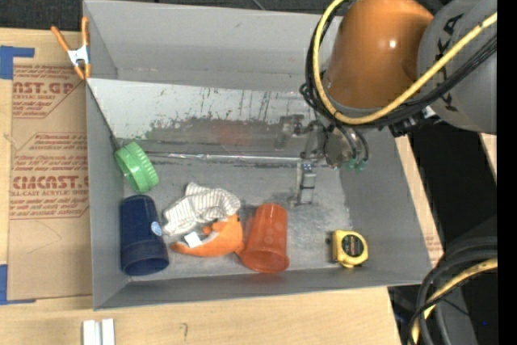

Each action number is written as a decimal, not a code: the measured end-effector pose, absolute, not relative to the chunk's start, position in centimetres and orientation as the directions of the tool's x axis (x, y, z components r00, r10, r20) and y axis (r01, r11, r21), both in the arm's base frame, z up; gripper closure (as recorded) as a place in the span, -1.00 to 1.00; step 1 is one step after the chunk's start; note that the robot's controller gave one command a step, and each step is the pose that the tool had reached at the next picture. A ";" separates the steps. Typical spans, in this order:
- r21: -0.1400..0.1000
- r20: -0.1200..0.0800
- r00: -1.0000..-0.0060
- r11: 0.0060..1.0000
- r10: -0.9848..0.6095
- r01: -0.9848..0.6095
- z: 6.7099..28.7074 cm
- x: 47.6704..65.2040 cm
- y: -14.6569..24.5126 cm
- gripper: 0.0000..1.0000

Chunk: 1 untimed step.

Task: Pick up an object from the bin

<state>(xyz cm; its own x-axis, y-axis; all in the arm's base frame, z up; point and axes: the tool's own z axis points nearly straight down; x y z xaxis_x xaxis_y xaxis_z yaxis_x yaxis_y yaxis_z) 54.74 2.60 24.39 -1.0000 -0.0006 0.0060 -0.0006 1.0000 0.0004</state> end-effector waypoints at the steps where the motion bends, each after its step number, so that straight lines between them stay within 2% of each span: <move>1: 0.001 -0.002 -1.000 1.000 0.000 0.000 24.9 54.9 2.6 -1.00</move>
Offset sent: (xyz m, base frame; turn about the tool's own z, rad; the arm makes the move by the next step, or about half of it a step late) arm -0.0152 0.0325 -0.1133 -0.0930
